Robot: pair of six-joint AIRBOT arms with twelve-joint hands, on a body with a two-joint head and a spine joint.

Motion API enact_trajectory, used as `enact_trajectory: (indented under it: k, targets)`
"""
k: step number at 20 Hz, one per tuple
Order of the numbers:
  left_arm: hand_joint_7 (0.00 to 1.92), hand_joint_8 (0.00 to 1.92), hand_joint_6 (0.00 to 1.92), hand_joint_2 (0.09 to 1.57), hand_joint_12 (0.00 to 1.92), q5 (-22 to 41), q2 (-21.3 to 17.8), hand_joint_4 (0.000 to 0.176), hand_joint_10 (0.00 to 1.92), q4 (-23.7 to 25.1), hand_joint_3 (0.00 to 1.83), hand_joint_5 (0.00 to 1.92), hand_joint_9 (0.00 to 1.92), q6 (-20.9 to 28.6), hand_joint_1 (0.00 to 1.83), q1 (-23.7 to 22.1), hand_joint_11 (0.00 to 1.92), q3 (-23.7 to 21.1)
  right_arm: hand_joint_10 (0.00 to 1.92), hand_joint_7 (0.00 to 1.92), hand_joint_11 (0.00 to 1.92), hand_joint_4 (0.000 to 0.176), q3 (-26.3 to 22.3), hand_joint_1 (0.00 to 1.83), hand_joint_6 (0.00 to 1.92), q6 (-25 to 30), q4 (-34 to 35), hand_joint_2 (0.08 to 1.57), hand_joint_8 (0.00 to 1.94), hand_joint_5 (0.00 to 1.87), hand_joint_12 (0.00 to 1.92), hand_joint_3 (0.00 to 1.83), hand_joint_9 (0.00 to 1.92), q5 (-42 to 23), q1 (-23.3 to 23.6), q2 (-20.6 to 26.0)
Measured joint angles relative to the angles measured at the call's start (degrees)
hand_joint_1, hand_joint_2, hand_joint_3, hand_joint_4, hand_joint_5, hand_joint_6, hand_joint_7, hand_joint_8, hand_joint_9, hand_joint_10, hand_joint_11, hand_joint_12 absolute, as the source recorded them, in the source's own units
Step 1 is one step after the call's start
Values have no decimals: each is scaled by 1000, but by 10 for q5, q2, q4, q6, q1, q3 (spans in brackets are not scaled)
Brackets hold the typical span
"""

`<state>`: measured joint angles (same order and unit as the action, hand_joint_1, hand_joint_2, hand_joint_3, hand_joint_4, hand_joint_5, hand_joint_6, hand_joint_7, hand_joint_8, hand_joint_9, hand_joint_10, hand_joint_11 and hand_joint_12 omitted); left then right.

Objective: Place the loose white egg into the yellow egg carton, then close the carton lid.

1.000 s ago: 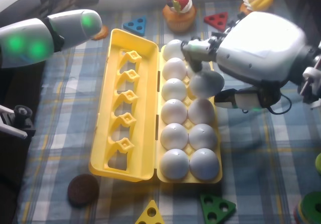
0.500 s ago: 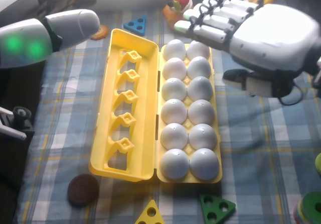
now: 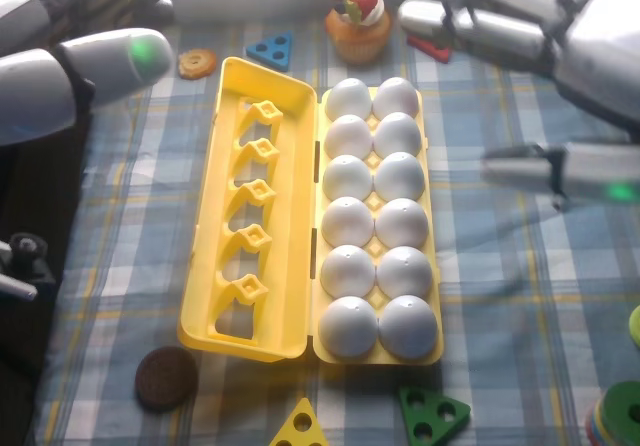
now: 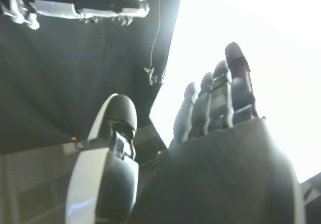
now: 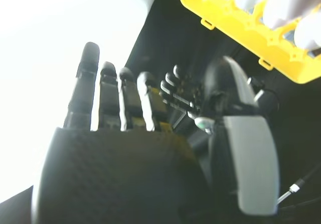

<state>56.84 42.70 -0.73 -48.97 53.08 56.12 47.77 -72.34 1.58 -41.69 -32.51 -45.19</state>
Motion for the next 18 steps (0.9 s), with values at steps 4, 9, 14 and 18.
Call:
enact_trajectory:
  k: [4,9,14,18]
  targets:
    - [3,0,0,1349,1504,1,-1,0,68,0,0,0,180,68,336,25,0,21,0,0,0,97,-26,383,0,-10,28,1223,0,0,0,0,0,-29,-55,50]
    - [0,0,0,1364,1469,-42,0,0,95,33,6,0,240,154,98,37,0,51,0,0,0,66,-66,396,0,-58,43,1249,0,0,0,6,0,-51,-90,84]
    - [7,1,0,1367,1512,-137,10,16,114,126,0,0,310,267,112,37,0,84,0,0,0,17,-71,381,0,-58,62,1235,0,0,0,0,0,-66,-100,94]
    - [0,0,0,1354,1389,-184,39,0,85,198,0,0,297,350,32,37,38,108,0,0,0,32,-71,400,0,-58,56,1246,0,0,0,4,0,-67,-104,94]
